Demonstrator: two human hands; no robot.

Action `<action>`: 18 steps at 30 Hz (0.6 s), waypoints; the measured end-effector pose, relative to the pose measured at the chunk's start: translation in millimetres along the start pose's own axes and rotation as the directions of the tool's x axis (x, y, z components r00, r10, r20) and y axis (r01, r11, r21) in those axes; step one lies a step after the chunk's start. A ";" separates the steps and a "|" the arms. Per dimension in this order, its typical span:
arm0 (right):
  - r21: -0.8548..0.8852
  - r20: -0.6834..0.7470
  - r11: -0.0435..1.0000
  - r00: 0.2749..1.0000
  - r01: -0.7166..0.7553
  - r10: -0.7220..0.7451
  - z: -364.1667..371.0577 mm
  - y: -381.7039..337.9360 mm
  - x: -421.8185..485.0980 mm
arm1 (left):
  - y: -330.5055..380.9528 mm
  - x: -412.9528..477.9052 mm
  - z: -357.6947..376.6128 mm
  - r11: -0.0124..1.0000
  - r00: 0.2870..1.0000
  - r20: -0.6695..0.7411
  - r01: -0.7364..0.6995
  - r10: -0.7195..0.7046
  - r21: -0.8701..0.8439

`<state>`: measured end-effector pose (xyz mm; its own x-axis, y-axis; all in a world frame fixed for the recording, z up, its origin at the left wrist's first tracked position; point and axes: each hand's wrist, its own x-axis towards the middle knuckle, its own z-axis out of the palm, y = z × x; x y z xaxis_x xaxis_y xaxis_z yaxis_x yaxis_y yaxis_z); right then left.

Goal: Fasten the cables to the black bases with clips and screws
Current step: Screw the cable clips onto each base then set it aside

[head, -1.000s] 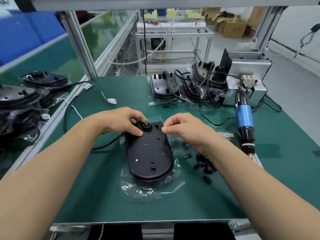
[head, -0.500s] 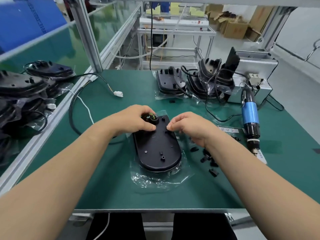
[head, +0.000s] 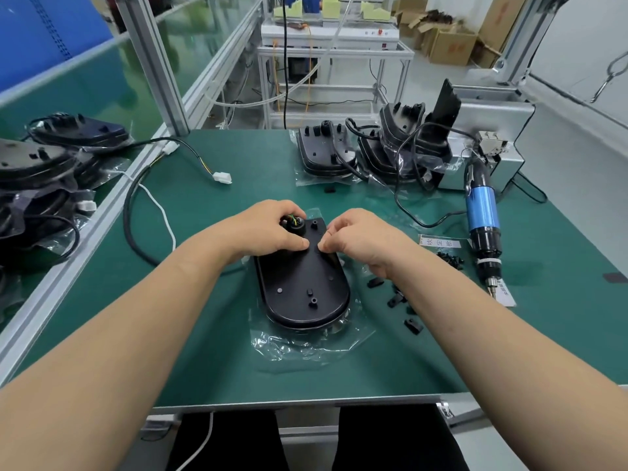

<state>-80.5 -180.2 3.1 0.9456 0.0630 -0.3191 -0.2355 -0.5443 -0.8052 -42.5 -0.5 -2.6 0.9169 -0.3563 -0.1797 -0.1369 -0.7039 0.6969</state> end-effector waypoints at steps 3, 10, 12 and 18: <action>-0.034 -0.007 0.999 1.000 0.006 -0.007 0.4 -0.8 0.9 | 1.2 0.3 1.2 1.000 1.000 -0.007 -0.005 0.005 0.010; -0.093 -0.033 0.995 0.999 0.019 -0.023 2.5 -1.1 3.0 | 3.4 -0.2 3.9 1.000 1.000 -0.007 0.017 -0.017 -0.004; -0.110 -0.040 0.994 0.999 0.021 -0.026 3.5 -1.2 3.7 | 4.1 -0.7 4.8 1.000 1.000 0.000 0.025 -0.025 -0.007; -0.156 -0.041 0.987 0.998 0.043 -0.049 3.9 -0.1 2.6 | 7.1 -1.6 7.8 0.999 0.999 -0.011 0.031 -0.030 0.029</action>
<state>-78.9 -176.7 0.4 0.9644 0.0559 -0.2584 -0.1571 -0.6650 -0.7302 -47.9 -9.7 -2.8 0.9249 -0.3277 -0.1928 -0.1195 -0.7319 0.6709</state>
